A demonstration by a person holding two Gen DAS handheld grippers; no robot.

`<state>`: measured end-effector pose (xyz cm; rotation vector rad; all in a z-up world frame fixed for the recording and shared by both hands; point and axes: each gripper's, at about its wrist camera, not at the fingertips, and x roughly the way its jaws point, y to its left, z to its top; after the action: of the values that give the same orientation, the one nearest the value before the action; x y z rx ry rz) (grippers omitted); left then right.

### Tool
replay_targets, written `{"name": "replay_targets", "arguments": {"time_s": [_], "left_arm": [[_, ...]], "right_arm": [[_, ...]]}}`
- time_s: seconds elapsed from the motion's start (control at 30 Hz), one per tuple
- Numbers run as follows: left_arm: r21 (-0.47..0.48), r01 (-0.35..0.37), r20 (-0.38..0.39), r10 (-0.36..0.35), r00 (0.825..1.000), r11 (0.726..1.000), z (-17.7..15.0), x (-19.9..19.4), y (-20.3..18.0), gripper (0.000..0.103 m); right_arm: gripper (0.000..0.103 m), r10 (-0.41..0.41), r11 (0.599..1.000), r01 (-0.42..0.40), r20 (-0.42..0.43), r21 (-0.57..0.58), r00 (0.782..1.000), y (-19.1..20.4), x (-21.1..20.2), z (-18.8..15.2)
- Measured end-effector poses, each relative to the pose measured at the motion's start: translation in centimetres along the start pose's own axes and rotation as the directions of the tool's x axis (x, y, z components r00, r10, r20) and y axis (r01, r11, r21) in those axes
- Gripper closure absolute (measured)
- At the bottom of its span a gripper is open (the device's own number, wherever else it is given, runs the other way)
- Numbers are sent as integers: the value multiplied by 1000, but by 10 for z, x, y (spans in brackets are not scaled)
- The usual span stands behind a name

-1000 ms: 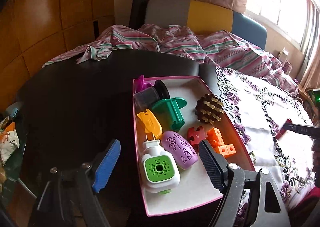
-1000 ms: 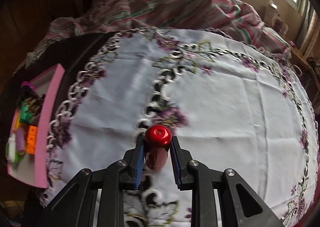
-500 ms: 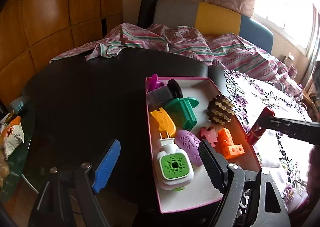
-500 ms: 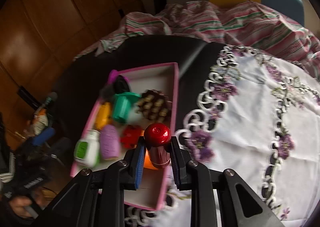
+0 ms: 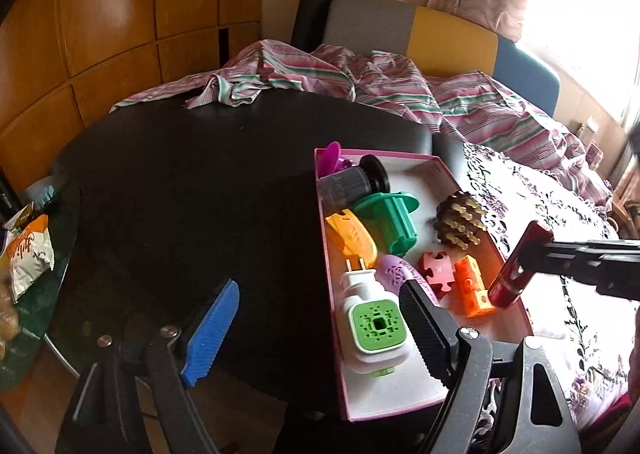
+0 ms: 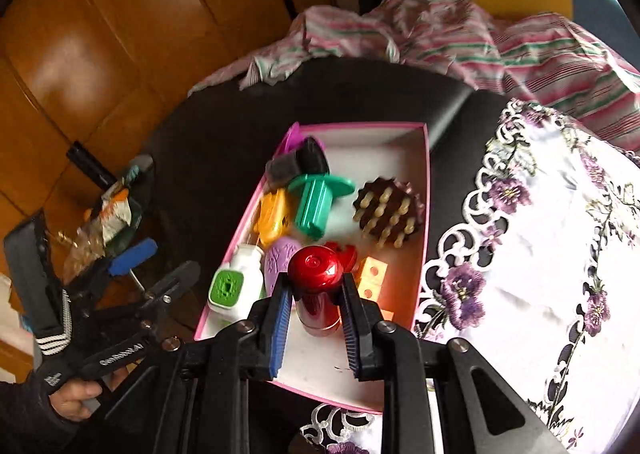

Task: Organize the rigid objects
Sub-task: 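Lower the lipstick tube beside the spiky toy and open the right gripper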

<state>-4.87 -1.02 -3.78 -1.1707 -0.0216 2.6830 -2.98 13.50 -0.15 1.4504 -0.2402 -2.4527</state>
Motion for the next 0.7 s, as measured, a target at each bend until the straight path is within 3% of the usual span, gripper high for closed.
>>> {"name": "replay_targets", "arguments": {"time_s": [0.27,0.47,0.7], "left_arm": [[-25,-7,-10,7,1000,1000,-3,3,10,17],[-7,-22,1,22,1000,1000,-3,5,7,14],[3,-33,19,33,999,999,2,4,1,11]], "right_arm": [[80,-68,998,69,-93,5,993,-1,60,14],[80,-88,995,92,-85,40,992,-8,91,15],[77,-96,994,98,-47,49,994,-10,87,7]]}}
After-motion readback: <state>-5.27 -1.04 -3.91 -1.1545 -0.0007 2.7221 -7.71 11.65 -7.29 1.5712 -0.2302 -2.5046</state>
